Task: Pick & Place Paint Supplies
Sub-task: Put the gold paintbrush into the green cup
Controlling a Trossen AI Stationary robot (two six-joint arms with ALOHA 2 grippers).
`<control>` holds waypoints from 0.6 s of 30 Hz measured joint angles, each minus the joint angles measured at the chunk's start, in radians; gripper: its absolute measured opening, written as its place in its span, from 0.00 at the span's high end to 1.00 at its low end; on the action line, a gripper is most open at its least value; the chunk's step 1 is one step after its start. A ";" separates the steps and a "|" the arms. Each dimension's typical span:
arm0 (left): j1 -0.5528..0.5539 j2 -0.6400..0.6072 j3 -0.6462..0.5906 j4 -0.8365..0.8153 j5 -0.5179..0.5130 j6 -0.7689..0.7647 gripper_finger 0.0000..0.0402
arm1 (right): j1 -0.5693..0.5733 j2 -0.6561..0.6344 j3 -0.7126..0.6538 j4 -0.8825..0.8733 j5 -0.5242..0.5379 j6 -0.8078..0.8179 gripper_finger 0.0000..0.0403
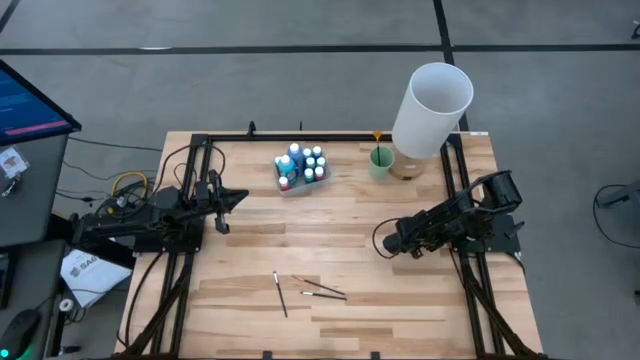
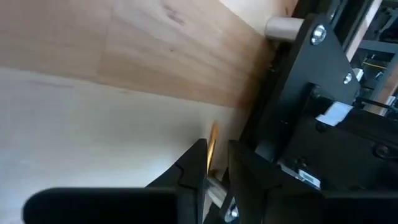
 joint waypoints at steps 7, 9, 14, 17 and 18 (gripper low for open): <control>0.000 0.000 0.000 0.000 0.000 0.000 1.00 | 0.000 0.000 -0.006 0.004 0.008 -0.001 0.88; 0.000 0.000 0.000 0.000 0.000 0.000 1.00 | 0.000 0.000 -0.007 0.004 0.015 0.000 0.88; 0.000 0.000 0.000 0.001 0.000 0.000 1.00 | 0.000 0.000 -0.008 0.008 0.018 -0.003 0.88; 0.000 0.000 0.000 0.002 0.000 0.000 1.00 | -0.001 0.000 -0.008 0.011 0.005 -0.018 0.90; 0.000 0.000 0.000 0.002 0.000 0.000 1.00 | -0.002 0.000 -0.008 0.011 0.001 -0.019 0.91</control>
